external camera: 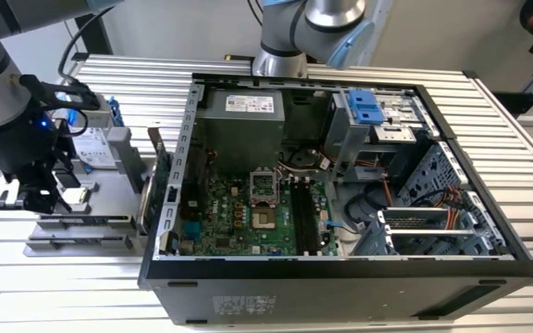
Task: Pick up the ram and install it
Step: 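Pick up the ram and move it above insertion slot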
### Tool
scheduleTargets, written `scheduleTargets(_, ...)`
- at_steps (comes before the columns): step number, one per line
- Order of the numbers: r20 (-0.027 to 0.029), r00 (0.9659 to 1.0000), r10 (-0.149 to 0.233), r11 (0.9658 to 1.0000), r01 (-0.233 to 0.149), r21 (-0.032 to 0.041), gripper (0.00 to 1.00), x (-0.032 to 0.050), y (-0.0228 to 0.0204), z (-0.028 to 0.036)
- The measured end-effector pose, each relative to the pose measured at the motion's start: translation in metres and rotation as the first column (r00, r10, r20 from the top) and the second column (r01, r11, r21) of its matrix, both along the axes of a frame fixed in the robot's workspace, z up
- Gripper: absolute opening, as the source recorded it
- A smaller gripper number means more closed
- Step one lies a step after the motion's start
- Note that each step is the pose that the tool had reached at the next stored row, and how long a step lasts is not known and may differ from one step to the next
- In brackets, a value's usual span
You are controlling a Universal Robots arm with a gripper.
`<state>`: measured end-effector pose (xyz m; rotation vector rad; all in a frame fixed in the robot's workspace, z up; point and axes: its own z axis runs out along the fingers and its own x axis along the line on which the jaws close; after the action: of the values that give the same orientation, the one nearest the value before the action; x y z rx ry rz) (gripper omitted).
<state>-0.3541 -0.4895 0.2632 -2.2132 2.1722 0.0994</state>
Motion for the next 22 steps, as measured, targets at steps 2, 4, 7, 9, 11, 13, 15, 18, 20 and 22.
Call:
scheduleTargets(2, 0.0001, 1.0, 0.0, 1.0, 0.0, 0.0, 1.0, 0.0, 0.0, -0.0037)
scheduleTargets(4, 0.0, 1.0, 0.0, 1.0, 0.0, 0.0, 1.0, 0.0002, -0.0007, -0.0073)
scheduleTargets(7, -0.0014, 1.0, 0.0, 1.0, 0.0, 0.0, 1.0, 0.0, -0.0044, -0.012)
scheduleTargets(9, -0.0025, 1.0, 0.0, 1.0, 0.0, 0.0, 1.0, 0.0, -0.0085, -0.0148)
scheduleTargets(11, -0.0037, 1.0, 0.0, 1.0, 0.0, 0.0, 1.0, 0.0, -0.0131, -0.0178)
scheduleTargets(13, -0.0043, 1.0, 0.0, 1.0, 0.0, 0.0, 1.0, 0.0001, -0.0163, -0.0211)
scheduleTargets(15, -0.0047, 1.0, -0.001, 1.0, 0.001, 0.0001, 1.0, 0.0001, -0.0207, -0.0266)
scheduleTargets(18, -0.0053, 1.0, -0.001, 1.0, 0.001, 0.0, 1.0, 0.0002, -0.0275, -0.0339)
scheduleTargets(20, -0.0056, 1.0, -0.001, 1.0, 0.001, -0.0001, 1.0, 0.0003, -0.0321, -0.0392)
scheduleTargets(22, -0.0052, 1.0, -0.002, 1.0, 0.002, 0.0003, 1.0, 0.0004, -0.0335, -0.0431)
